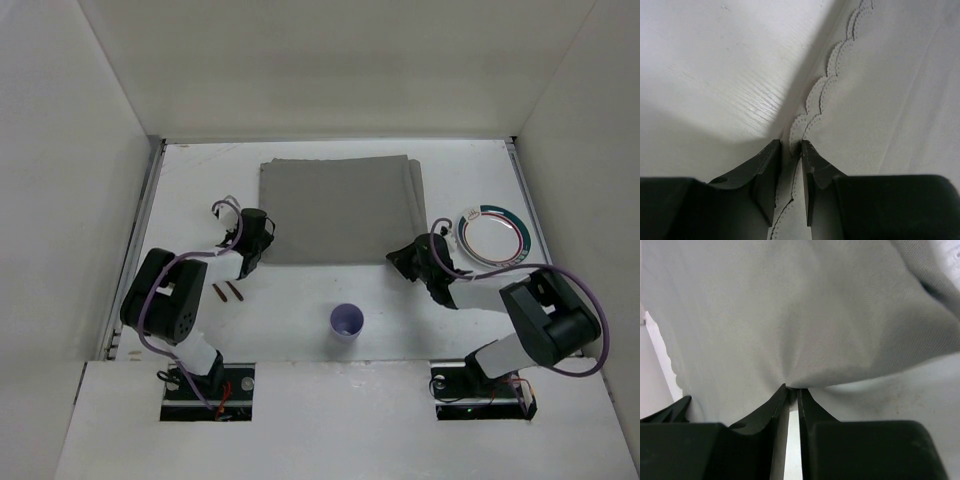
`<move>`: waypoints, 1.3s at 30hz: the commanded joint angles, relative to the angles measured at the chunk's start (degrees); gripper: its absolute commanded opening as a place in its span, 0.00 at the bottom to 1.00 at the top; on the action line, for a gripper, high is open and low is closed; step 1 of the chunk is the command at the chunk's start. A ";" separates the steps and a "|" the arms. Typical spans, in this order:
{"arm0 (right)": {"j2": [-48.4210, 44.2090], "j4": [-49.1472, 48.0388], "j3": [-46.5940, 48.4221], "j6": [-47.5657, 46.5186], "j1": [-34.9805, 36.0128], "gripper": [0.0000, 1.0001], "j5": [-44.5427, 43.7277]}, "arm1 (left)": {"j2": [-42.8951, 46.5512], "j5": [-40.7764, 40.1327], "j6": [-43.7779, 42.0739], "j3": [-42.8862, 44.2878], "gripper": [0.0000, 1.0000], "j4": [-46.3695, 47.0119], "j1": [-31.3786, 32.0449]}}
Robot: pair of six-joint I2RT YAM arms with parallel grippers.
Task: Set the dinner table for one person
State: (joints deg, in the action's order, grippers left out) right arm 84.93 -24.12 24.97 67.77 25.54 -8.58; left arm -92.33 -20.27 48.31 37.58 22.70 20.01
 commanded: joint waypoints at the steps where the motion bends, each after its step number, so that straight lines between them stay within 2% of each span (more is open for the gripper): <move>1: -2.57 1.71 -1.07 -0.71 1.22 0.20 -0.65 | 3.30 -2.58 -1.99 -0.32 0.23 -0.81 -0.81; 7: -8.27 5.92 -0.54 -3.86 2.01 0.54 -0.91 | 11.98 -3.89 -2.78 -3.21 0.35 -0.02 -1.34; 10: -13.80 10.74 0.51 -6.76 3.06 0.63 -2.22 | 18.75 -5.21 -3.93 -5.23 0.36 0.15 0.33; 14: -22.42 18.48 2.88 -10.37 4.65 0.70 -8.63 | 23.60 -4.69 -4.81 -7.26 0.41 2.08 4.80; 15: -23.91 19.54 3.50 -11.24 4.74 0.70 -10.65 | 23.87 -4.34 -5.42 -7.87 0.42 3.04 6.30; 16: -24.97 20.24 4.11 -12.38 4.65 0.65 -12.15 | 24.04 -3.99 -6.03 -8.40 0.42 4.10 7.79; 21: -29.02 22.44 6.66 -13.80 -1.13 0.15 -12.95 | 22.38 -1.35 -10.77 -9.72 0.46 11.12 13.95; 22: -29.98 23.41 7.10 -14.15 -2.80 0.12 -13.48 | 22.37 -1.26 -11.83 -10.33 0.46 12.71 14.65; 25: -34.02 28.41 8.07 -15.65 -9.74 0.13 -15.50 | 24.13 -2.22 -12.54 -13.40 0.45 16.66 15.80; 30: -39.65 36.77 5.89 -13.37 -22.75 0.38 -17.70 | 23.52 -2.41 -12.55 -16.31 0.45 19.49 15.28; 32: -39.92 37.82 4.04 -12.14 -28.02 0.43 -18.14 | 22.12 -1.79 -12.72 -15.79 0.46 19.58 15.71; 35: -39.32 36.61 1.14 -9.24 -35.15 0.50 -19.11 | 20.09 -1.35 -13.42 -15.61 0.46 21.24 15.89; 39: -33.26 32.31 0.87 -8.18 -39.64 0.55 -15.51 | 19.91 -1.70 -13.07 -16.22 0.49 21.86 14.93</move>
State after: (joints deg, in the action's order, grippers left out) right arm 48.90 10.35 26.13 57.58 -12.53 -25.63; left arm -72.97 -21.28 36.18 21.76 39.51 35.51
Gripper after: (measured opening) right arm 0.540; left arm 0.486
